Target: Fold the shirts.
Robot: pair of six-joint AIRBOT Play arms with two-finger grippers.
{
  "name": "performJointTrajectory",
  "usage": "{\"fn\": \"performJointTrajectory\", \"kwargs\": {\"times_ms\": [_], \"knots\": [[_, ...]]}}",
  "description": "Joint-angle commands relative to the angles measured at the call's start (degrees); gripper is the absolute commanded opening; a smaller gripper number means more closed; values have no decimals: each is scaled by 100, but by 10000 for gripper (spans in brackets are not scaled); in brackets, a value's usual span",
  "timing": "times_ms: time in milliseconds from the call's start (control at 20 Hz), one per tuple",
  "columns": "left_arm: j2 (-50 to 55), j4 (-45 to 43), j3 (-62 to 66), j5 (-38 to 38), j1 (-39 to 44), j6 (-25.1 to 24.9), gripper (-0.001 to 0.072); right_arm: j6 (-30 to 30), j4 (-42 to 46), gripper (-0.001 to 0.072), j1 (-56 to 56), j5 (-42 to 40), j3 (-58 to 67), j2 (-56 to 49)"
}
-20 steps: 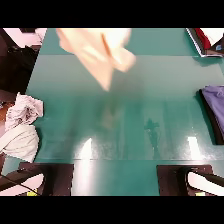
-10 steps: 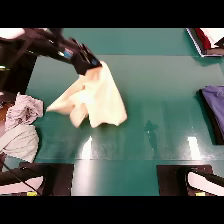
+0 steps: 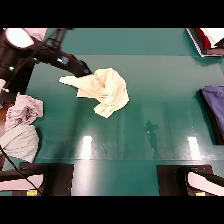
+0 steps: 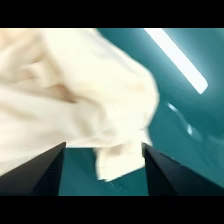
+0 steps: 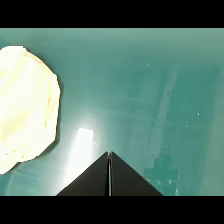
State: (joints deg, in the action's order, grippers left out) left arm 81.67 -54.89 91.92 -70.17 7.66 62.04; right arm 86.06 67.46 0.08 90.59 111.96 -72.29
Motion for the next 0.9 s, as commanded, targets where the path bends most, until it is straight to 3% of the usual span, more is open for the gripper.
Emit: {"fn": "performJointTrajectory", "kwargs": {"times_ms": [0,200,400,650,850], "knots": [[83,-186,-175,481,-1106,1043,557,2,0,17,4,11,7,-2],[704,-166,-682,824,-1926,1373,556,2,0,16,4,9,7,-2],[1547,-57,-717,1034,-2151,1572,557,2,0,17,4,90,4,-2],[2173,520,-717,1158,-2149,1545,557,4,0,16,17,94,4,-15],[2306,1266,-717,1447,-2048,1073,557,4,2,17,17,92,4,-17]]}}
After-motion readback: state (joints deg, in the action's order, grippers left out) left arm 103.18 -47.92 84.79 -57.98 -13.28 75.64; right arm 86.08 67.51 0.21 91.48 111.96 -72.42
